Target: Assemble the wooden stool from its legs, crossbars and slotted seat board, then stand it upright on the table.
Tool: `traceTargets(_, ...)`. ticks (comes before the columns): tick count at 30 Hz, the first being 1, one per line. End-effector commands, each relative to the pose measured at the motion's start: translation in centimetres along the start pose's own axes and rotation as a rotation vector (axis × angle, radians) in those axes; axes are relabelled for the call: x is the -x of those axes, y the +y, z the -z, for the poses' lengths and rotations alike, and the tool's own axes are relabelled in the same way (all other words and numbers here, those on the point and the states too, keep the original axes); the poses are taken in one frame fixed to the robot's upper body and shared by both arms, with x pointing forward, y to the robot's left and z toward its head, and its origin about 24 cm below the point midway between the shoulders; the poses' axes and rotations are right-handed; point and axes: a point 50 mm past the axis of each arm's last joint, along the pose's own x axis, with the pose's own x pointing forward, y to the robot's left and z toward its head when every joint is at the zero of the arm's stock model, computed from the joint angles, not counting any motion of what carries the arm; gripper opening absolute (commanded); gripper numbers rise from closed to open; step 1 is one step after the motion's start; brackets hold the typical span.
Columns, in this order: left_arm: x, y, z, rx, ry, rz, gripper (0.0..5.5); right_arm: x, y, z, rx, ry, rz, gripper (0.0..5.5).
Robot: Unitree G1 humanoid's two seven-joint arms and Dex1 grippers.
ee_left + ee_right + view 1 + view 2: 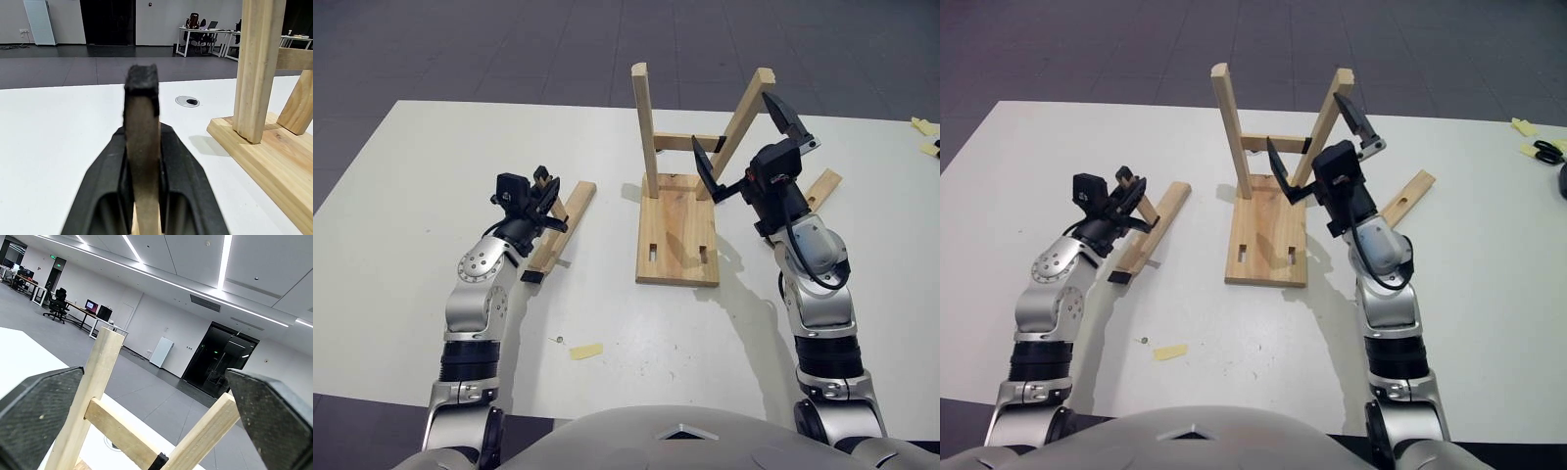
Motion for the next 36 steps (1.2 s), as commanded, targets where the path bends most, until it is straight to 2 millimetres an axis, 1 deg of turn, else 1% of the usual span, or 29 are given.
traceTargets(1, 1.0, 0.3, 3.8, 0.053, 0.18, -0.049, 0.41, -0.2, -0.5, -0.1, 0.022, -0.004, 0.009, 5.4)
traceTargets(3, 0.7, 0.5, 3.4, 0.061, 0.163, -0.054, 0.41, -0.2, -0.4, 0.1, 0.018, -0.001, 0.008, 5.4)
traceTargets(6, 0.5, 0.6, 3.2, 0.08, 0.159, -0.052, 0.41, -0.2, -0.1, 0.2, 0.01, 0.003, 0.004, 5.4)
traceTargets(7, 0.4, 0.6, 3.2, 0.093, 0.157, -0.053, 0.7, -0.2, 0.0, 0.3, 0.009, 0.004, 0.001, 5.4)
traceTargets(12, 0.0, 1.3, 2.5, 0.231, 0.123, -0.087, 1.52, 0.0, 0.6, 0.6, 0.001, 0.018, -0.015, 5.4)
traceTargets(20, -0.8, 2.1, 0.1, 0.238, 0.06, -0.062, 2.82, 0.1, 0.9, 0.9, -0.007, 0.035, -0.023, 5.4)
traceTargets(22, -1.1, 2.1, -1.6, 0.228, 0.012, -0.042, 3.15, 0.2, 1.0, 1.0, -0.008, 0.038, -0.024, 5.4)
traceTargets(28, -2.0, 1.7, -9.2, 0.193, -0.198, 0.057, 4.04, 0.2, 1.1, 1.0, -0.007, 0.04, -0.028, 5.4)
traceTargets(31, -2.0, 1.1, -12.4, 0.191, -0.277, 0.114, 4.61, 0.2, 1.1, 1.1, -0.005, 0.041, -0.029, 5.4)
traceTargets(33, -2.1, 0.7, -14.1, 0.202, -0.318, 0.148, 4.94, 0.2, 1.1, 1.1, -0.004, 0.043, -0.026, 5.4)
traceTargets(34, -2.3, 0.7, -14.6, 0.19, -0.327, 0.147, 5.08, 0.2, 1.1, 1.1, -0.004, 0.043, -0.024, 5.4)
traceTargets(35, -2.6, 0.9, -14.8, 0.177, -0.327, 0.135, 5.32, 0.2, 1.1, 1.1, -0.005, 0.043, -0.023, 5.4)
traceTargets(36, -2.9, 1.3, -14.6, 0.16, -0.315, 0.117, 5.39, 0.1, 1.1, 1.1, -0.005, 0.042, -0.021, 5.4)
